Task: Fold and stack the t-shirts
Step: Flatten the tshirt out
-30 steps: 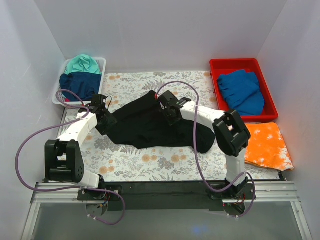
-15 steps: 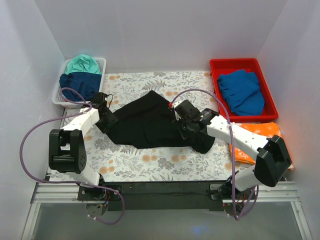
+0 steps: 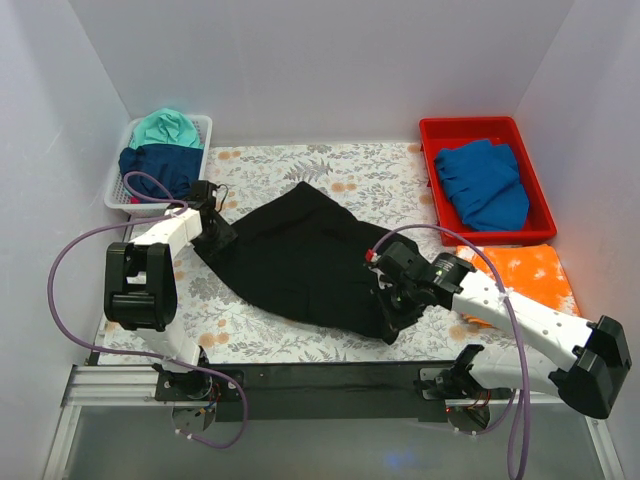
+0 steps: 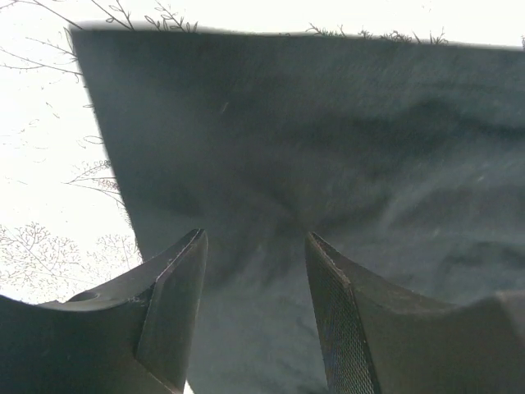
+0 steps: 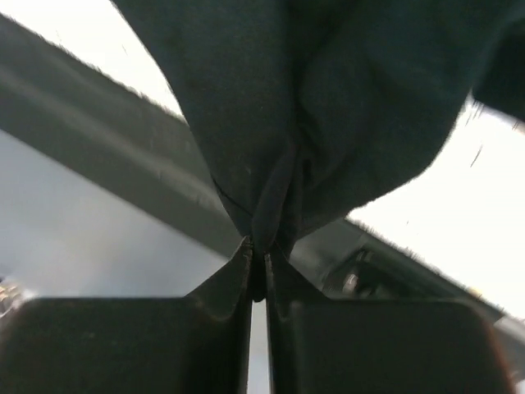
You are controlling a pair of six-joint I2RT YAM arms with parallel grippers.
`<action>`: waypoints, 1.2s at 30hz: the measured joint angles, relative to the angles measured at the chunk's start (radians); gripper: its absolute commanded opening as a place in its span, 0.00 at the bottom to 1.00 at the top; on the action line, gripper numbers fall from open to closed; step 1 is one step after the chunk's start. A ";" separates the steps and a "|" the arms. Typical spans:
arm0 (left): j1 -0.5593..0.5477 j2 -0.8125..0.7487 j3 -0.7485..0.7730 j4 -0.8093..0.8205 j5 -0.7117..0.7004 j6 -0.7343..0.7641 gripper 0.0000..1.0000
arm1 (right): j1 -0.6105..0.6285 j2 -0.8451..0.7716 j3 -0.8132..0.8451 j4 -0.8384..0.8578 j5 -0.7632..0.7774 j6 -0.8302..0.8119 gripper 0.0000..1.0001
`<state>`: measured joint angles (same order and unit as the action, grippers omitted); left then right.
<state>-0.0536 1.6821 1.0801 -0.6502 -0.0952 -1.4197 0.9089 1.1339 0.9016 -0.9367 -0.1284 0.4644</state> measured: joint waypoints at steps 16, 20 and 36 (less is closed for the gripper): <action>0.000 0.016 0.045 0.010 0.015 0.013 0.46 | 0.002 0.012 0.053 -0.223 0.183 0.156 0.42; 0.000 0.052 0.077 0.042 0.077 0.037 0.46 | -0.024 0.183 0.087 -0.167 0.314 0.129 0.44; -0.002 0.057 0.116 0.053 0.138 0.108 0.46 | -0.345 0.709 0.320 0.095 0.266 -0.053 0.43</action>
<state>-0.0555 1.7390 1.1965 -0.5976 0.0429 -1.3113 0.5640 1.8431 1.2213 -0.8413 0.1371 0.4118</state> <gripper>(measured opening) 0.458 0.438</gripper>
